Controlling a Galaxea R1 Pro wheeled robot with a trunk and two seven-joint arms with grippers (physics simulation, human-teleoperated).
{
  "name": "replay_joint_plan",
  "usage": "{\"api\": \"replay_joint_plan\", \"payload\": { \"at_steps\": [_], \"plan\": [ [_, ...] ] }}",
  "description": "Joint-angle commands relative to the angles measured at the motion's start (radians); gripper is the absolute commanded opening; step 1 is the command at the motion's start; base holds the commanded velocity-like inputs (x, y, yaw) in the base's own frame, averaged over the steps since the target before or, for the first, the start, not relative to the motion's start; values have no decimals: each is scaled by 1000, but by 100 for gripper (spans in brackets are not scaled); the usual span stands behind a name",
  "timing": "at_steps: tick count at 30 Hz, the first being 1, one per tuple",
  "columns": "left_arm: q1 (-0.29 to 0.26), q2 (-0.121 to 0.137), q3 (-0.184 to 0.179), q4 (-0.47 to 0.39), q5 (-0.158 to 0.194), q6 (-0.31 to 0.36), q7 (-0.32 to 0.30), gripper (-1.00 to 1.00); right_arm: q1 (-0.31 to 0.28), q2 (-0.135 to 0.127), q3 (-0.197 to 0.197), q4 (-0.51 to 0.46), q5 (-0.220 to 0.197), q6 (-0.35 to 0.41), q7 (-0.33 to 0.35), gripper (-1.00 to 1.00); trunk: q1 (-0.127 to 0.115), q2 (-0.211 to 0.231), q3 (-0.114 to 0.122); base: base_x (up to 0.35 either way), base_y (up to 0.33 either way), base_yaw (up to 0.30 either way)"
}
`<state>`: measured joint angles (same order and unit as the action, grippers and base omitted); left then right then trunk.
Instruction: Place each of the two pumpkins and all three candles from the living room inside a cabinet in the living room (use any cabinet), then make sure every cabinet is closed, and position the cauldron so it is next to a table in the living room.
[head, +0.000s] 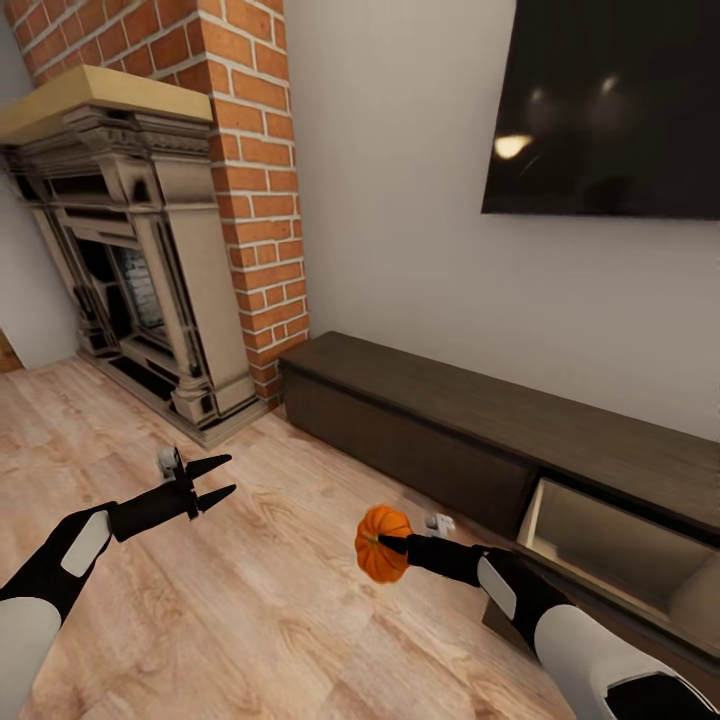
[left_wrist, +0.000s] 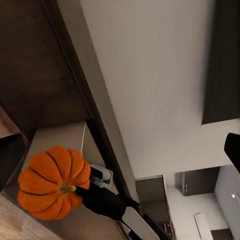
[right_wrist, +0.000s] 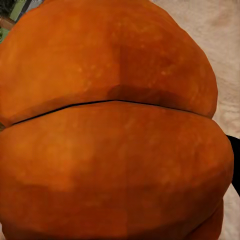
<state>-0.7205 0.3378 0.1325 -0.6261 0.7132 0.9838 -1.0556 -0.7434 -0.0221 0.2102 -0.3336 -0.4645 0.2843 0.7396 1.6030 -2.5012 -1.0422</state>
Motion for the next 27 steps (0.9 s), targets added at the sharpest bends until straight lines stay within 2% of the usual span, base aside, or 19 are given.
{"api": "replay_joint_plan", "payload": {
  "at_steps": [1, 7, 27],
  "plan": [
    [0, 0, 1, 0, -1, 4, -3, 100, 0, -1, 5, -1, -10, 9, -2, -100, -1, 0, 3, 0, 0, 0],
    [0, 0, 1, 0, 0, 5, -3, 100, 0, -1, 5, -1, -10, 9, -2, -100, -6, 6, 26, 0, 0, 0],
    [0, 0, 2, 0, 0, 7, -6, 100, 1, -1, 5, -1, -10, 9, -2, -100, -82, 146, 88, 0, 0, 0]
  ]
}}
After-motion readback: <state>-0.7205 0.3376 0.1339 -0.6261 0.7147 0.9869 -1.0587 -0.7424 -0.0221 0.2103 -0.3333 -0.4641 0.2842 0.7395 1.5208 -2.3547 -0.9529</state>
